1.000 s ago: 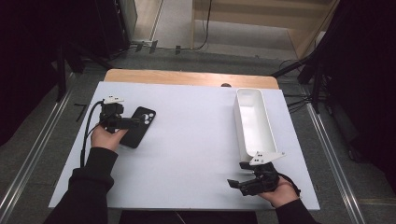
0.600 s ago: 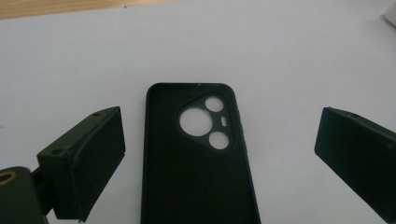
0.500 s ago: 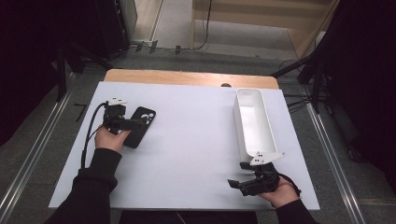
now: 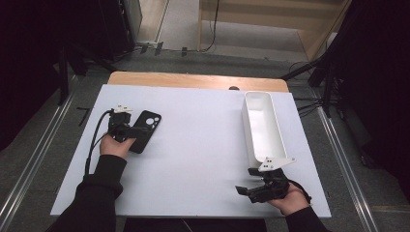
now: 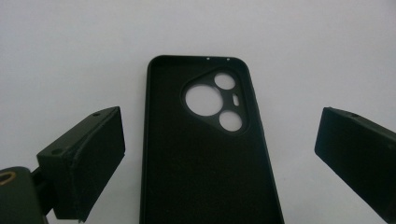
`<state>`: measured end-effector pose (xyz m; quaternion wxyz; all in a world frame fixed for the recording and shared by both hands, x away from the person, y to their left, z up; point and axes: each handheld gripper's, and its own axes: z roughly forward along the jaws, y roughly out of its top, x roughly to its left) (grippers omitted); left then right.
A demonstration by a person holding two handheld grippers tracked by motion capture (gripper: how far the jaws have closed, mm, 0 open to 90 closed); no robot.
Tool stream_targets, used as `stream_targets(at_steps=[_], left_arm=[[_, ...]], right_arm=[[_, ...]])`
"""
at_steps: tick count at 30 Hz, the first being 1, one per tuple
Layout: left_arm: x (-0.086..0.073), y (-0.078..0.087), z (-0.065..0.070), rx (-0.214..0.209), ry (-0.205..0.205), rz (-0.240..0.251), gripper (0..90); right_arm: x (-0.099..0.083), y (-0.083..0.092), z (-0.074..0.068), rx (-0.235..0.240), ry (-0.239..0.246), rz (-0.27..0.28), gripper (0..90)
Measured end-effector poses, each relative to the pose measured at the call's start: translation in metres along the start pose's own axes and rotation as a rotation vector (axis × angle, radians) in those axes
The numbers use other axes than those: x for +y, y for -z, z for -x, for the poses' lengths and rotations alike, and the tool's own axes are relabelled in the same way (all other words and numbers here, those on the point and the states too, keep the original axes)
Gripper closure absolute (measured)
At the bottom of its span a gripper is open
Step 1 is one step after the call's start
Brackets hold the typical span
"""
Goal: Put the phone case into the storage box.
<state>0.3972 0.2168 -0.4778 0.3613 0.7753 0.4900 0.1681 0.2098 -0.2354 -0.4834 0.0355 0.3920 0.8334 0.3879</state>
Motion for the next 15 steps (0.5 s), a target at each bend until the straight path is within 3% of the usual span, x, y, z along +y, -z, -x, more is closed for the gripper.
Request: stream_targets(at_steps=[12,15], left_arm=[[-0.013,-0.006,-0.001,0.01,-0.001,-0.03,1.5],[-0.017,-0.011,-0.003,0.015,-0.02,-0.069,1.5]], right_arm=[[0.0,0.0,-0.001,0.0,-0.002,-0.009,14.5],[0.0,-0.001,-0.001,0.001,0.007,-0.006,14.5]])
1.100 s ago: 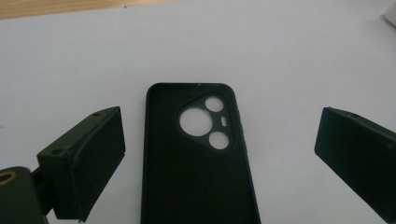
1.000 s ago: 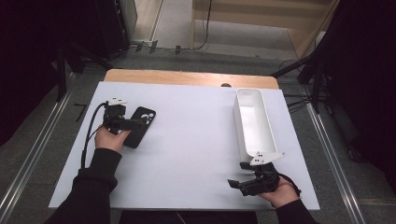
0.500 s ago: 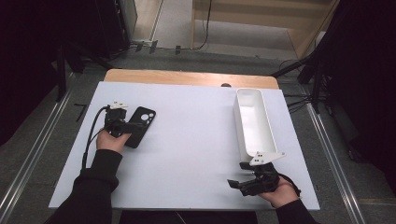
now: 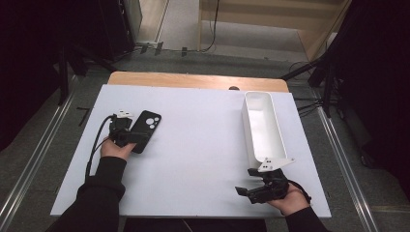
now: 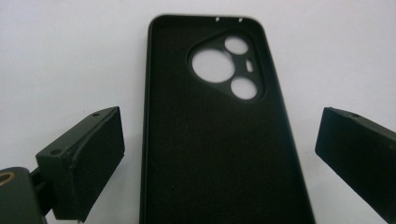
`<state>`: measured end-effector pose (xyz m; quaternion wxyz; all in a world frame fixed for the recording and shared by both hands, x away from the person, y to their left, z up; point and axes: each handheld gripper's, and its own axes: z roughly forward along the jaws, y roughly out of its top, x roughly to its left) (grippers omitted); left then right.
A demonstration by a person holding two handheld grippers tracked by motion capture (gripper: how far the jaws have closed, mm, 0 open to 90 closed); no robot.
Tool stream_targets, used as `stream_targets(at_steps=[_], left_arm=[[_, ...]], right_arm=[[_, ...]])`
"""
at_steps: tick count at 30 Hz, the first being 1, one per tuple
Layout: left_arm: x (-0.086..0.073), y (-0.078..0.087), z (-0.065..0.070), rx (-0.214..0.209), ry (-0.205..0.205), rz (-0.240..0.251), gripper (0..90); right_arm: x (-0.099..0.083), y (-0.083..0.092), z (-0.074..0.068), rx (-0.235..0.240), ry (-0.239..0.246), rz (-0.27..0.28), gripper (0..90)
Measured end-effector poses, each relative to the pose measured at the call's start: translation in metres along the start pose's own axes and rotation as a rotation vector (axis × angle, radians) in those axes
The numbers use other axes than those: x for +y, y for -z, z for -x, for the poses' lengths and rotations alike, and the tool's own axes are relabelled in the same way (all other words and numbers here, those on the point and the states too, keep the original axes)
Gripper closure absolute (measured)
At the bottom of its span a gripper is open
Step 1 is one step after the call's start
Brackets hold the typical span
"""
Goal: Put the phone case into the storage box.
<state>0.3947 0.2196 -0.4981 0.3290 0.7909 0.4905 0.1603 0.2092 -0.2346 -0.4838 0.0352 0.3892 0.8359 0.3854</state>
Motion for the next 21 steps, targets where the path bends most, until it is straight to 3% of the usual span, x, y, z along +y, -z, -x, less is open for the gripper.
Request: stream_targets(at_steps=[9,12,21], left_arm=[[-0.0027,-0.0053,0.0045,0.043,-0.051,-0.023,0.8],[-0.0044,-0.0076,0.0093,0.081,-0.08,-0.024,0.8],[-0.006,-0.0077,0.0102,0.092,-0.077,-0.013,0.8]], right_arm=[[-0.0001,0.0,-0.0002,0.0,-0.003,-0.004,14.5],[-0.0001,0.0,-0.0004,-0.001,-0.004,-0.005,14.5],[-0.0001,-0.0009,-0.0005,-0.002,-0.005,-0.006,14.5]])
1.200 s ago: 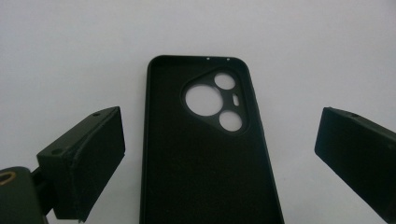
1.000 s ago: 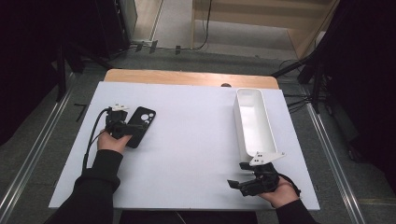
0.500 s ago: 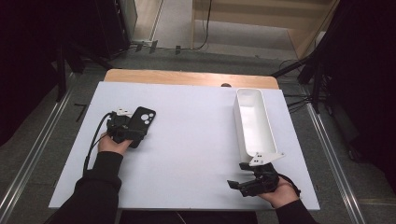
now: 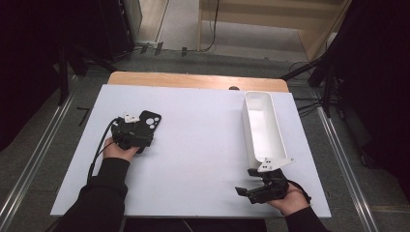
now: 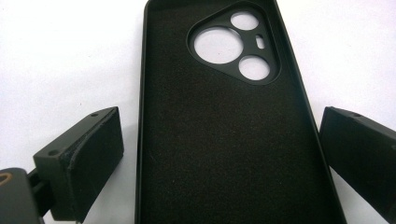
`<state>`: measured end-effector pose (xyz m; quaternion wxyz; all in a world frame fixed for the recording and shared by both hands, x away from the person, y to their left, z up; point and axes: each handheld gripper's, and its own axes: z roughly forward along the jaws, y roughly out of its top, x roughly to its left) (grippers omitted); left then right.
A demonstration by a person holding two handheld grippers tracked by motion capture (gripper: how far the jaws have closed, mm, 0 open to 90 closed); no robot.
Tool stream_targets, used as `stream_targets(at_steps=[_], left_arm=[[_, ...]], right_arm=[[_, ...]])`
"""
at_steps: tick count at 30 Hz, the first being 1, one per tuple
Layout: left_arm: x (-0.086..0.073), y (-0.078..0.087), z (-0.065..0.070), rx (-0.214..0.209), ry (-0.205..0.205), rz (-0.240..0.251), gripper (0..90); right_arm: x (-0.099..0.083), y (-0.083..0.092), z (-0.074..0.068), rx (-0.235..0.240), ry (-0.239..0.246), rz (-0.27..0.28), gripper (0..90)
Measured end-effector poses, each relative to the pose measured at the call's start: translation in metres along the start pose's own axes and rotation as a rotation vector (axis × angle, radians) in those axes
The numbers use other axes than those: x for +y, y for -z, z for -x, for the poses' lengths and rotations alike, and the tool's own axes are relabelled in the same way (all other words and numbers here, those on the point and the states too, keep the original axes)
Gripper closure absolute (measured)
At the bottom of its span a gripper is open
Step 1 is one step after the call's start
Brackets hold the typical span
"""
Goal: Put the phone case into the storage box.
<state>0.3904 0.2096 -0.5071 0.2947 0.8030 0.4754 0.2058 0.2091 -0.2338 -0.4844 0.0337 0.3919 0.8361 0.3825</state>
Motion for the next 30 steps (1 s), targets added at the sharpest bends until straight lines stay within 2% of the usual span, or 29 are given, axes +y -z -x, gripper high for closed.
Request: stream_targets(at_steps=[7,14,22,27,30], left_arm=[[-0.0003,-0.0001,0.0003,-0.001,0.001,0.002,1.1],[-0.0017,0.0028,0.0021,0.008,0.013,0.027,11.4],[-0.0009,0.0034,0.0017,0.011,0.014,0.022,12.1],[-0.0005,0.0036,0.0012,0.006,0.027,0.025,12.9],[0.0002,0.0047,-0.0002,0.008,0.05,0.024,13.3]], right_arm=[[-0.0001,-0.0002,0.0,-0.001,0.001,-0.001,14.5],[0.0,-0.0006,-0.0005,-0.001,-0.001,-0.003,14.5],[0.0001,-0.001,-0.0005,0.003,0.011,-0.003,14.5],[0.0002,-0.0016,-0.0009,0.0,0.011,-0.006,14.5],[0.0003,-0.0014,-0.0016,0.006,0.009,-0.006,14.5]])
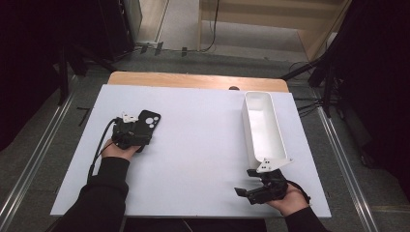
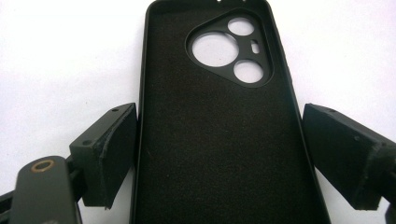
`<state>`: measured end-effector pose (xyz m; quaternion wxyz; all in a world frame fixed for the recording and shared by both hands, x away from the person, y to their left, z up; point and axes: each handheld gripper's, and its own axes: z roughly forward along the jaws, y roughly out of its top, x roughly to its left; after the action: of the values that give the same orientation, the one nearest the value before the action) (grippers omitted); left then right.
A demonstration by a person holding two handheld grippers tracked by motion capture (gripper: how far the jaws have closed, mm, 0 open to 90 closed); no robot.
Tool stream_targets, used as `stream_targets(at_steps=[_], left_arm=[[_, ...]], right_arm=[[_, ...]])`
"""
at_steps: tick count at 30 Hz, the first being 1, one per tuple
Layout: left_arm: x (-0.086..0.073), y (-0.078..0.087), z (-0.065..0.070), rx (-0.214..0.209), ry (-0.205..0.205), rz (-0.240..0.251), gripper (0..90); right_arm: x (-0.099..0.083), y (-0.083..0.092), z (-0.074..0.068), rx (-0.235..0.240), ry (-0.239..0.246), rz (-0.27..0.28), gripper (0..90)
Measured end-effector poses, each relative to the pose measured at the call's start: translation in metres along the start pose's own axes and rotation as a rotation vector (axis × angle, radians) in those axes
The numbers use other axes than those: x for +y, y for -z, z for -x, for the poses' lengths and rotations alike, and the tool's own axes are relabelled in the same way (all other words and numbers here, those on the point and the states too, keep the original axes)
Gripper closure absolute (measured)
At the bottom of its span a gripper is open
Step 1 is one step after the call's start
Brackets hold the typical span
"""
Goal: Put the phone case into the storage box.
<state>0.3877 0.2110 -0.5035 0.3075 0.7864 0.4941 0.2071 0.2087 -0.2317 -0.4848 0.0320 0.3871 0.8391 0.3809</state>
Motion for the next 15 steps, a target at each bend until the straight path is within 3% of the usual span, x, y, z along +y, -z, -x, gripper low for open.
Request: stream_targets(at_steps=[4,8,15], left_arm=[[0.001,0.001,-0.003,-0.007,0.023,-0.001,13.7],[0.003,0.007,-0.006,-0.053,0.06,0.03,13.7],[0.01,0.02,-0.001,-0.06,0.04,0.075,13.8]], right_arm=[[0.0,0.0,0.001,-0.001,0.002,0.0,14.5],[0.0,0.0,0.0,0.002,0.0,0.002,14.5],[0.0,0.0,0.0,0.0,-0.001,0.0,14.5]])
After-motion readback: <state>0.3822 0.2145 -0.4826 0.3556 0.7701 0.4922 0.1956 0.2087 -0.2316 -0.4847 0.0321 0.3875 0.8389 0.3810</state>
